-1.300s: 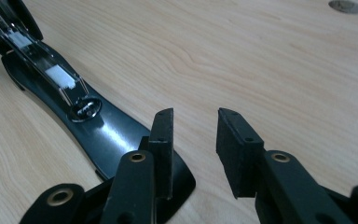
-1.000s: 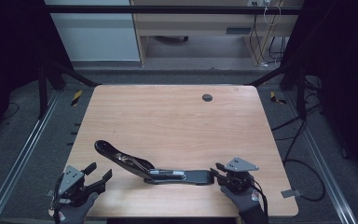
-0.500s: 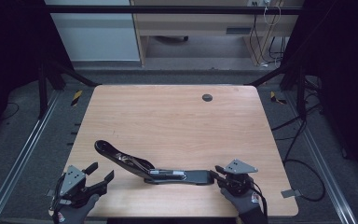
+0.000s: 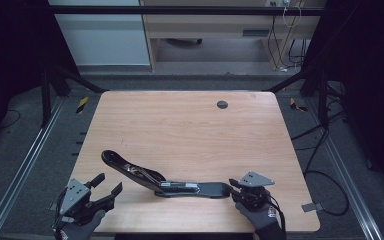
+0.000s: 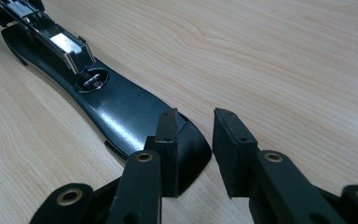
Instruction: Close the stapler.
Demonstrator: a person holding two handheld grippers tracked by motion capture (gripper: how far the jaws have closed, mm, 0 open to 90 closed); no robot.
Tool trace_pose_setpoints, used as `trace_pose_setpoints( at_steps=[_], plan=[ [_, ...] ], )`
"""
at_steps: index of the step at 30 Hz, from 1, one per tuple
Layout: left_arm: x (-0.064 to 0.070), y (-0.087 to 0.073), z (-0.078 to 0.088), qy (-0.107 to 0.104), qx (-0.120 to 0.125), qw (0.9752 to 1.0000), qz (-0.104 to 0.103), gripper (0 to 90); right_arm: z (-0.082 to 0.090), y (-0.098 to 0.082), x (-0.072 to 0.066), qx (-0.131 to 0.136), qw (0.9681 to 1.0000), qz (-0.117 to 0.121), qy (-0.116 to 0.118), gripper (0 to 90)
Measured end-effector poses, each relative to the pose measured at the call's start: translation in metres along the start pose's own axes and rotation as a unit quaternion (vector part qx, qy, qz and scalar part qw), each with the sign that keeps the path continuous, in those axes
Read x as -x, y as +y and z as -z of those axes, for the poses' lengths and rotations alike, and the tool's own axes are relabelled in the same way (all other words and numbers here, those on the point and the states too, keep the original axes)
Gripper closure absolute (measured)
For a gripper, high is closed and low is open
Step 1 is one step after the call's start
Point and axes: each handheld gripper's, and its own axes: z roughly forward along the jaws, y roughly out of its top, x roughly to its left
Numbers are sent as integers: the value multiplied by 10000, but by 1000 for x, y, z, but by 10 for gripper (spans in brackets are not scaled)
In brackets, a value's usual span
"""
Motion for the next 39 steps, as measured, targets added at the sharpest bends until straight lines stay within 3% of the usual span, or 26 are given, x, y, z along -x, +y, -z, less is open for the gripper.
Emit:
trace_pose_setpoints(
  at_steps=[10, 27, 39],
  plan=[
    [6, 8, 1, 15, 193, 9998, 79, 289, 1, 0, -1, -70, 9999, -90, 74, 900],
    [15, 25, -5, 75, 425, 9990, 99, 289, -2, -1, -3, -140, 9995, -124, 235, 900],
    [10, 34, -10, 117, 588, 9979, 226, 335, -4, -1, -5, -170, 9993, -117, 308, 900]
  ],
)
